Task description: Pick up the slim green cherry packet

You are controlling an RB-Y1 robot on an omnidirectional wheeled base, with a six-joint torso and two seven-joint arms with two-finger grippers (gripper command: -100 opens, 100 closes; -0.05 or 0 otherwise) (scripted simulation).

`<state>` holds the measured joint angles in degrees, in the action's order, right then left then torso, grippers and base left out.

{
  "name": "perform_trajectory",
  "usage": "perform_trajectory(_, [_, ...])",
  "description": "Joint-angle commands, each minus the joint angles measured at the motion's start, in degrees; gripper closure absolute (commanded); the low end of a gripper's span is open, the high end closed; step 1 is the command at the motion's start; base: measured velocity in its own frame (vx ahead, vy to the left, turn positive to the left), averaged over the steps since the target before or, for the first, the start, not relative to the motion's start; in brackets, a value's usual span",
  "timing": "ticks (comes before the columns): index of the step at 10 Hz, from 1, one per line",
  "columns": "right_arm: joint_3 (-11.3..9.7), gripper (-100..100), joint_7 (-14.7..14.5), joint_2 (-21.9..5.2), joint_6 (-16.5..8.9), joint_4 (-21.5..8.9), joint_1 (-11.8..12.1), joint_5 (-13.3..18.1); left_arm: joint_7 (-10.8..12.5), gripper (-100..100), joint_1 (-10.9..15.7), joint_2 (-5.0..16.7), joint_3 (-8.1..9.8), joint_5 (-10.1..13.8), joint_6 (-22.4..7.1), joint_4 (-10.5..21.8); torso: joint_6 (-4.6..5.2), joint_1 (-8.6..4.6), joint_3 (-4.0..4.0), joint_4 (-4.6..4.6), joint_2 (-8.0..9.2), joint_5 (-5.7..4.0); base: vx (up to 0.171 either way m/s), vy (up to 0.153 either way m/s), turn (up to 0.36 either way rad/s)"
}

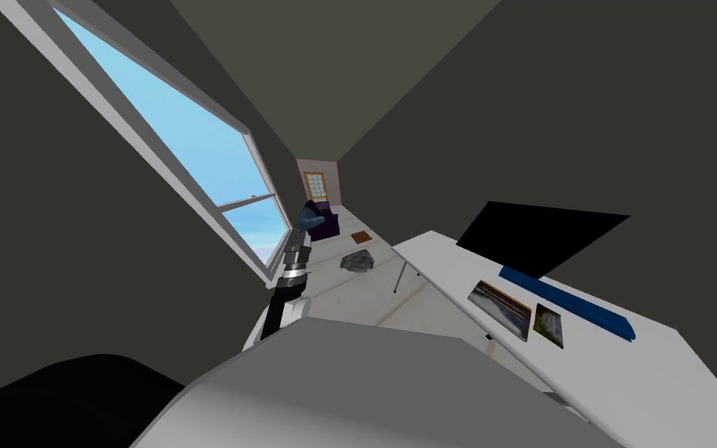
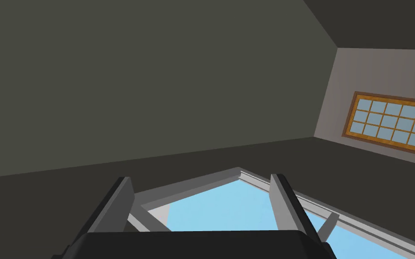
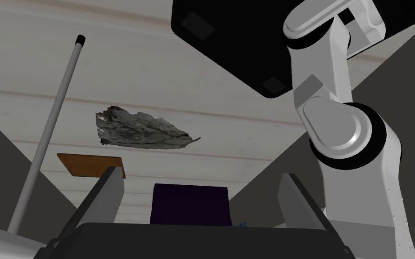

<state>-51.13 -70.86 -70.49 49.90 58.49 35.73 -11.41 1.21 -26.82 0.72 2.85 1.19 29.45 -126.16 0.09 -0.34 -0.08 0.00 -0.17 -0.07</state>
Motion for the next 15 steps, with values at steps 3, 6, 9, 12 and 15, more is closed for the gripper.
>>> perform_trajectory(3, [-2.4, -100, -5.3, -2.4, 0.3, -4.1, -0.4, -0.2, 0.0, 0, 0.0, 0.0, -0.01, 0.0, 0.0, 0.0, -0.08, 0.1, 0.02, 0.01, 0.02, 0.03, 0.027, -0.032, 0.145])
perform_trajectory(6, [-4.3, -100, -8.6, -4.3, 0.5, -7.2, -0.7, -0.4, 0.0, 0, 0.0, 0.0, -0.01, 0.0, 0.0, 0.0, -0.09, 0.01, 0.02, 0.01, 0.02, 0.02, 0.026, -0.052, 0.186])
perform_trajectory(9, [-8.0, -100, -13.9, -7.1, 0.6, -12.5, -1.6, -0.6, 0.0, 0, 0.0, 0.0, 0.01, 0.0, 0.0, 0.0, 0.0, -0.16, 0.01, 0.01, 0.0, -0.05, 0.037, -0.103, 0.262])
perform_trajectory(12, [-11.2, -100, -18.8, -8.4, 0.2, -16.1, -2.8, -0.5, 0.0, 0, 0.0, 0.0, 0.0, 0.0, 0.0, 0.0, -0.05, -0.24, -0.01, 0.0, -0.02, -0.05, 0.027, -0.14, 0.294])
perform_trajectory(15, [-12.7, -100, -22.4, -8.6, -0.1, -18.8, -3.5, -0.4, 0.0, 0, 0.0, 0.0, 0.01, 0.0, 0.0, 0.0, -0.03, -0.46, -0.04, -0.01, -0.07, -0.13, 0.03, -0.167, 0.202])
